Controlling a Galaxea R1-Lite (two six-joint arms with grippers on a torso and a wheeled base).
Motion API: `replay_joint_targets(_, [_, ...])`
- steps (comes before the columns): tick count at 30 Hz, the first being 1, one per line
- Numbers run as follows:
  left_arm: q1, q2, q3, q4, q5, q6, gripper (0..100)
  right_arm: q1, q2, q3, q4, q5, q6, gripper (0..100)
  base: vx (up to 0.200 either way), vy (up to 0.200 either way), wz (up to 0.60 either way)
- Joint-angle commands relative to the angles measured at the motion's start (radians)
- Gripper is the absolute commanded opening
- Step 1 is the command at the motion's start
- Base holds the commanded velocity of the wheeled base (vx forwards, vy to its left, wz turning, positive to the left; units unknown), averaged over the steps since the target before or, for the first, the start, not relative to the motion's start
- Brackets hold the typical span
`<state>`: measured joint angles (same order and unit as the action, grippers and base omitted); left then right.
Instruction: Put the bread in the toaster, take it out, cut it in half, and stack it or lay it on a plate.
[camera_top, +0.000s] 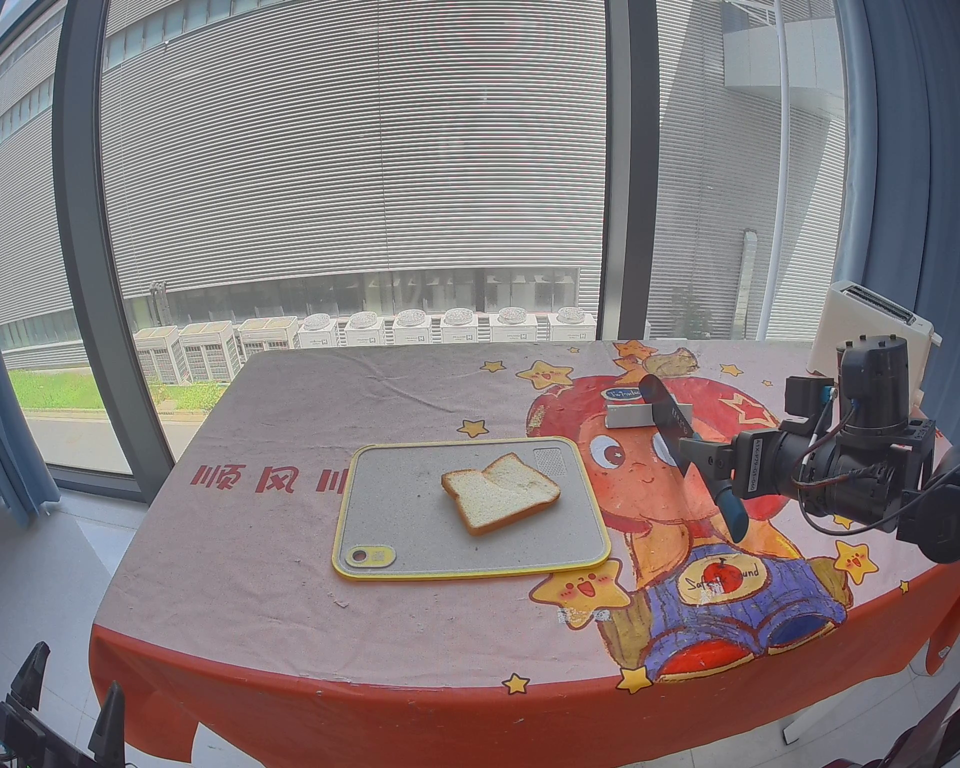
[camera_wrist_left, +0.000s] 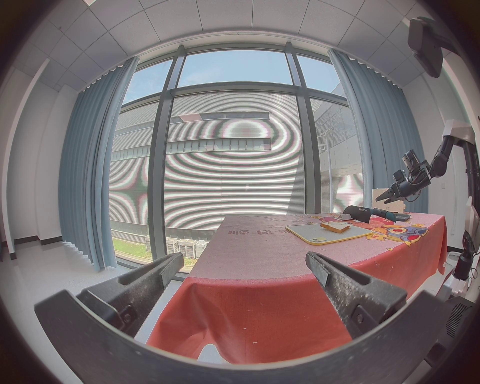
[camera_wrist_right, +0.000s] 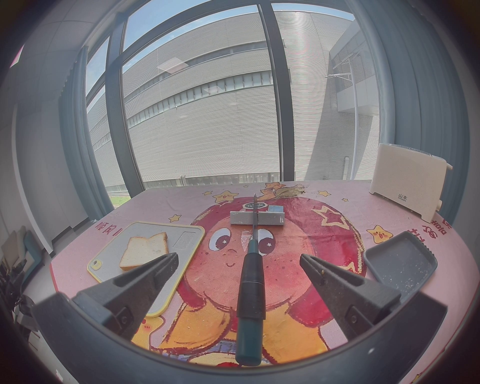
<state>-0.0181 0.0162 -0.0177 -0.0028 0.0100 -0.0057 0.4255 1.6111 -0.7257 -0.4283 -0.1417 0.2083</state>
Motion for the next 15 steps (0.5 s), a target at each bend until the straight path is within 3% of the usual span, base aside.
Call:
replay_joint_targets(1, [0.000,-0.016,0.018,0.000,-0.001,0.000,100,0.002,0.020,0.000,-0.001,-0.001,0.000,100,0.000,0.000,0.00])
replay_joint_targets(15, [0.000,-0.016,0.018,0.000,0.001,0.000,100,0.007,0.023,0.000,0.000,-0.002,0.000,100,0.000,0.000,0.00])
